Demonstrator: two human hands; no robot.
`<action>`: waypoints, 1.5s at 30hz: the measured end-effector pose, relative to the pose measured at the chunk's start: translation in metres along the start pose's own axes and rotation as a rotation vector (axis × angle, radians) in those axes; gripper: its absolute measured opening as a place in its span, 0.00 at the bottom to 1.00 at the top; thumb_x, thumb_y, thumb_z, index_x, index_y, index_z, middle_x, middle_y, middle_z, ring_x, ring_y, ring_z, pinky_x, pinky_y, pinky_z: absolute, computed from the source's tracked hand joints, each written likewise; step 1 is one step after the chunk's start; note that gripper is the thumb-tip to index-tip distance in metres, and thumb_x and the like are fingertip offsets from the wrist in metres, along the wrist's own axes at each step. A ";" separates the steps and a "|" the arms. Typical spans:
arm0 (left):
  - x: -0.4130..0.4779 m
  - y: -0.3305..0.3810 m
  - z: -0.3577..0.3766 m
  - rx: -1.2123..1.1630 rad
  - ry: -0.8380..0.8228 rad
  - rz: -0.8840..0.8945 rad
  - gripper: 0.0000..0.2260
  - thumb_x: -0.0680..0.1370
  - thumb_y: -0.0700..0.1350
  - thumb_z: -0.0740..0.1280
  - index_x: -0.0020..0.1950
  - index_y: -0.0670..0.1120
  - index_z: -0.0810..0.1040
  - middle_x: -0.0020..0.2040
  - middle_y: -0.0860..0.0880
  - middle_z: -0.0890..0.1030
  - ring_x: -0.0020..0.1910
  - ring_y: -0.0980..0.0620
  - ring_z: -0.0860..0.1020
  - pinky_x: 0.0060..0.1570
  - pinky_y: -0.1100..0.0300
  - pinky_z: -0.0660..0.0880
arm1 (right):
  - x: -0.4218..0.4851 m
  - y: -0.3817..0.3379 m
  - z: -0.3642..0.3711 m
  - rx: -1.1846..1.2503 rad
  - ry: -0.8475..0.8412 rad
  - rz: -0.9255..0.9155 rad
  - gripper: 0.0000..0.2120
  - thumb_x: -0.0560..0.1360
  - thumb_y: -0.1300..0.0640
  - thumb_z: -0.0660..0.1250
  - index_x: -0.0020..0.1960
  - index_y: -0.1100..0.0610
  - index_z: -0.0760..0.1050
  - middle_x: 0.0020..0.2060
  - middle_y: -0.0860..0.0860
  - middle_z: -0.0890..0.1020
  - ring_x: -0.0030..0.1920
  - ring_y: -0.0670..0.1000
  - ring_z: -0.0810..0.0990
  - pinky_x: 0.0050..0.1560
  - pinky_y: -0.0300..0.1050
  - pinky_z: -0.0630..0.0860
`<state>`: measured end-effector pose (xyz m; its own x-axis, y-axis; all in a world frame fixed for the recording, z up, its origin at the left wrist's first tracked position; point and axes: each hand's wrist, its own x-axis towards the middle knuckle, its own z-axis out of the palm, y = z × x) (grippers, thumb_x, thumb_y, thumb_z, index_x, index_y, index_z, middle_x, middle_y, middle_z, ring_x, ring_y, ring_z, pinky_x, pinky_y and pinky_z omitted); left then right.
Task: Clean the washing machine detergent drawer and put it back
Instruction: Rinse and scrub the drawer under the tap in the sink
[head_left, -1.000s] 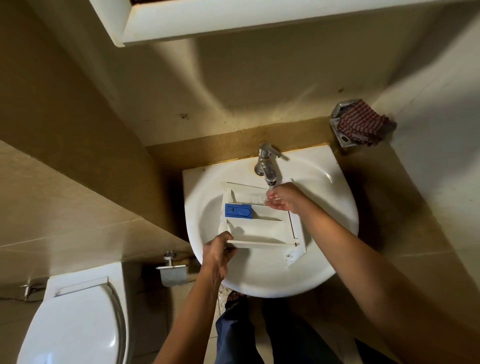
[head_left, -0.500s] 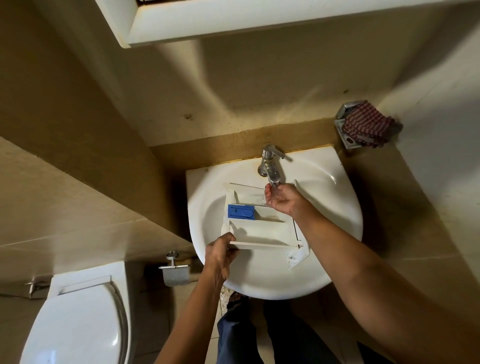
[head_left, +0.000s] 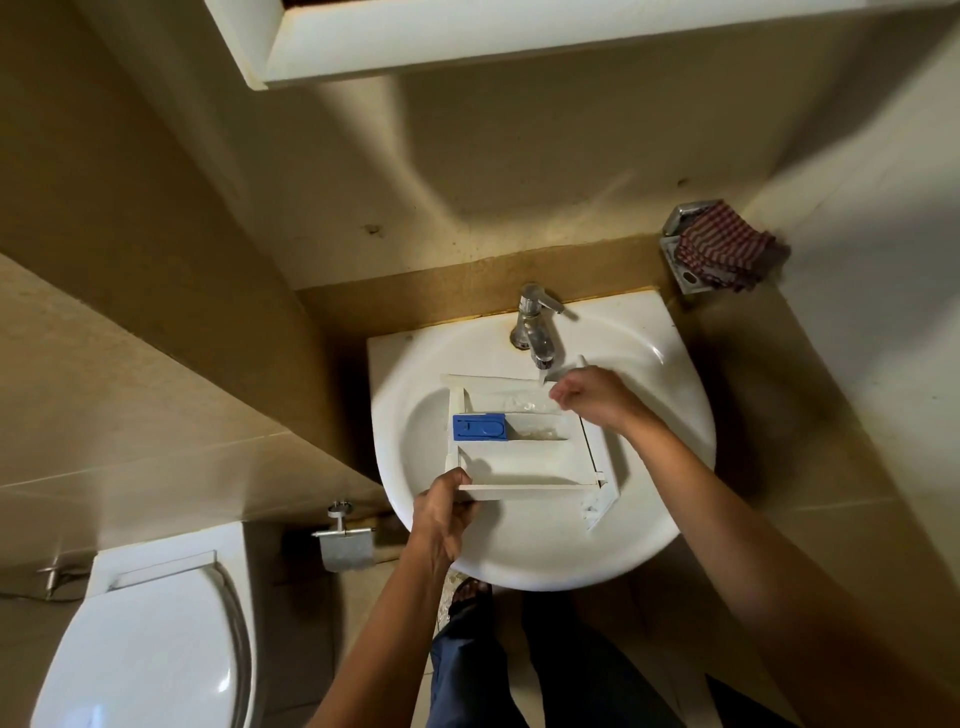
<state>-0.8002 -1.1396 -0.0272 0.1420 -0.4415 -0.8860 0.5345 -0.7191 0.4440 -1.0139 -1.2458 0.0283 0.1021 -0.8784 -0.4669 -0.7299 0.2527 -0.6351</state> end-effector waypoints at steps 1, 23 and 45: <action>0.000 -0.002 0.000 -0.012 -0.005 -0.010 0.02 0.74 0.33 0.63 0.44 0.37 0.75 0.40 0.41 0.77 0.40 0.44 0.78 0.45 0.53 0.79 | -0.002 0.004 -0.002 -0.056 0.179 -0.018 0.08 0.74 0.66 0.65 0.49 0.60 0.81 0.50 0.55 0.83 0.54 0.53 0.80 0.58 0.44 0.74; 0.002 -0.016 0.031 -0.006 -0.049 -0.139 0.04 0.78 0.36 0.61 0.52 0.38 0.71 0.42 0.42 0.71 0.40 0.43 0.75 0.38 0.49 0.79 | -0.027 -0.027 -0.014 -0.384 0.070 0.292 0.05 0.72 0.68 0.60 0.47 0.65 0.73 0.46 0.56 0.75 0.47 0.57 0.80 0.33 0.39 0.70; -0.001 -0.016 0.025 -0.095 -0.167 -0.151 0.09 0.78 0.43 0.67 0.55 0.39 0.78 0.43 0.40 0.81 0.42 0.44 0.80 0.34 0.51 0.82 | -0.034 -0.043 -0.028 -0.530 0.057 0.283 0.10 0.73 0.68 0.62 0.55 0.65 0.74 0.52 0.60 0.78 0.51 0.58 0.80 0.40 0.41 0.74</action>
<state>-0.8294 -1.1407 -0.0296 -0.0815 -0.4210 -0.9034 0.6160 -0.7338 0.2864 -1.0050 -1.2378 0.0889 -0.1711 -0.8305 -0.5301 -0.9623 0.2563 -0.0910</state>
